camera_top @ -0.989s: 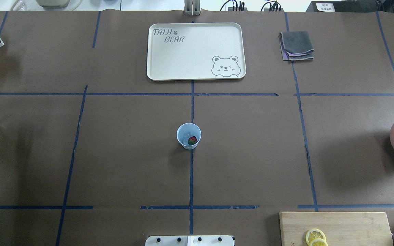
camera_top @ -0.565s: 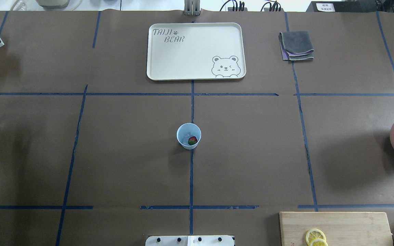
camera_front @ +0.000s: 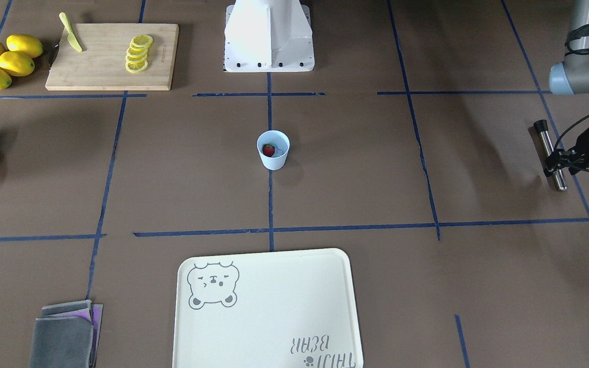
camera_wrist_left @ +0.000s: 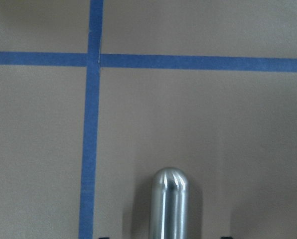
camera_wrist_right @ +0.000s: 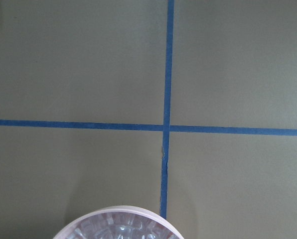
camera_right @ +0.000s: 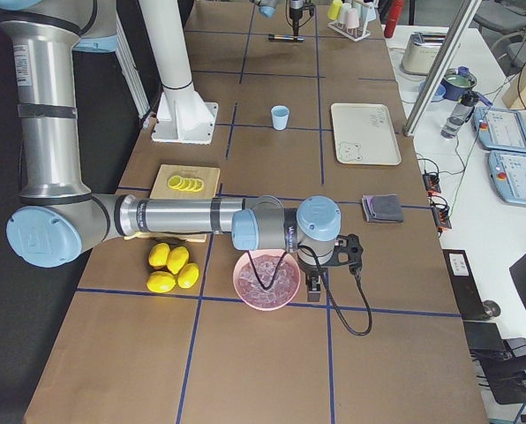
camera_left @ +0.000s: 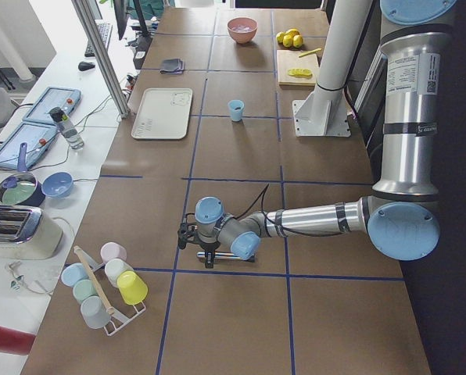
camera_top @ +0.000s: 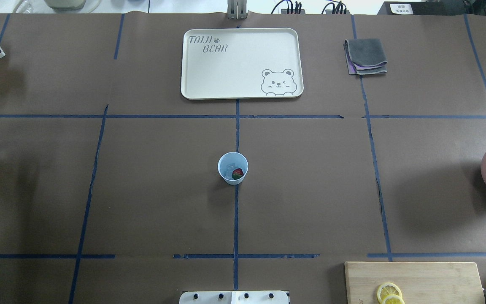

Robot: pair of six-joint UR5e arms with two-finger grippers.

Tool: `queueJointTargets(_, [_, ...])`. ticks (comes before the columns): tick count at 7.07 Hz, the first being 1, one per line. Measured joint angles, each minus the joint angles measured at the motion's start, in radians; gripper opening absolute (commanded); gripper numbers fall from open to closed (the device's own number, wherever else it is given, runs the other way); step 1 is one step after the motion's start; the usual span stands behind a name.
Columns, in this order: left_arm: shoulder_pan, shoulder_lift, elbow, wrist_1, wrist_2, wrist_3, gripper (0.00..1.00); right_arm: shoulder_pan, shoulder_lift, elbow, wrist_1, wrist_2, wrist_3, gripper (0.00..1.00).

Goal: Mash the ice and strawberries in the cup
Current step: 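Lower the left gripper to the metal pestle and grasp it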

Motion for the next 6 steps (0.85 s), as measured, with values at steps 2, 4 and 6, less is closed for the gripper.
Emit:
queueJointTargets(2, [0.001,0.000,0.001,0.000,0.000,0.002,0.67,0.000,0.000,-0.001,0.000,-0.001,-0.001,1.00])
queueJointTargets(4, [0.002,0.000,0.001,0.000,0.000,0.002,0.66,0.000,0.000,-0.001,0.000,-0.001,-0.001,1.00])
queueJointTargets(6, [0.006,0.000,0.001,0.000,0.000,0.000,0.50,0.000,0.000,-0.002,0.000,-0.001,-0.001,1.00])
